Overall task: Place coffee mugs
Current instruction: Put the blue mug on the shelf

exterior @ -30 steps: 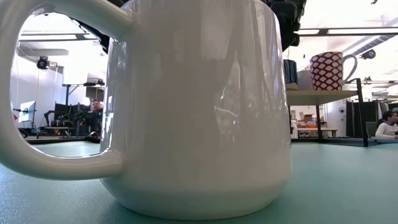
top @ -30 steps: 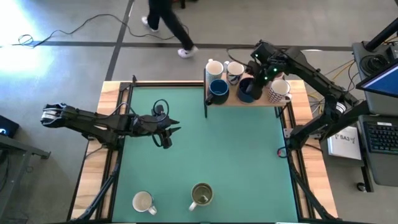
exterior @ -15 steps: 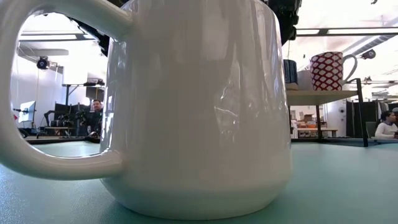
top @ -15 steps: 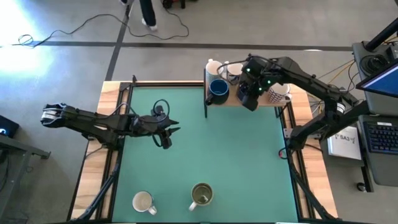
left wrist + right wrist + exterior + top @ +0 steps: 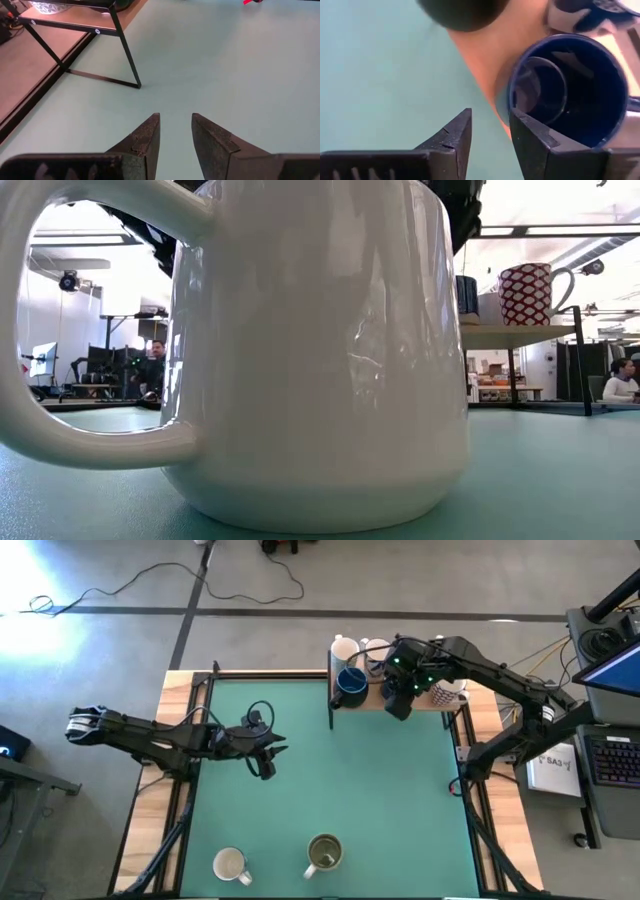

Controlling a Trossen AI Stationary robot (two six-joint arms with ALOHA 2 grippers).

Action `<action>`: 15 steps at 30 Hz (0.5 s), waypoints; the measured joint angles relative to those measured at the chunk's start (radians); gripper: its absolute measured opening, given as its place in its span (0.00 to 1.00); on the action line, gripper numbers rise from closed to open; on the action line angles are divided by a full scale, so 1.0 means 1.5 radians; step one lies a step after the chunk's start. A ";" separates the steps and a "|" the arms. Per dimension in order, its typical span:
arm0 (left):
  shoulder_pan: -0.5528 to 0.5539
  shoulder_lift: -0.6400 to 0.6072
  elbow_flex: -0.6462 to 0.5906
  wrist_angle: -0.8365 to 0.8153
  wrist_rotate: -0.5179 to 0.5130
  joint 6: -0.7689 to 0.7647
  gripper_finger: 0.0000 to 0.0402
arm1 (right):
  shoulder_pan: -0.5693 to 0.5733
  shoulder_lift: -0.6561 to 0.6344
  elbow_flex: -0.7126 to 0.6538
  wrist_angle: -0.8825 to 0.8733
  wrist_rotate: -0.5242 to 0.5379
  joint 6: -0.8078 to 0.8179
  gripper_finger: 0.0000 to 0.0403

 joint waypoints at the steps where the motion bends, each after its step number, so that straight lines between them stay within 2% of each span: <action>1: 0.000 0.000 0.000 0.000 0.000 0.000 0.24 | 0.000 0.001 0.000 0.002 0.008 0.014 0.31; 7: 0.000 0.000 0.000 0.001 0.000 0.002 0.24 | 0.000 0.024 0.000 0.008 0.022 0.060 0.32; 15: 0.000 0.000 0.000 0.001 0.000 0.003 0.24 | 0.000 0.070 -0.001 0.008 0.087 0.030 0.30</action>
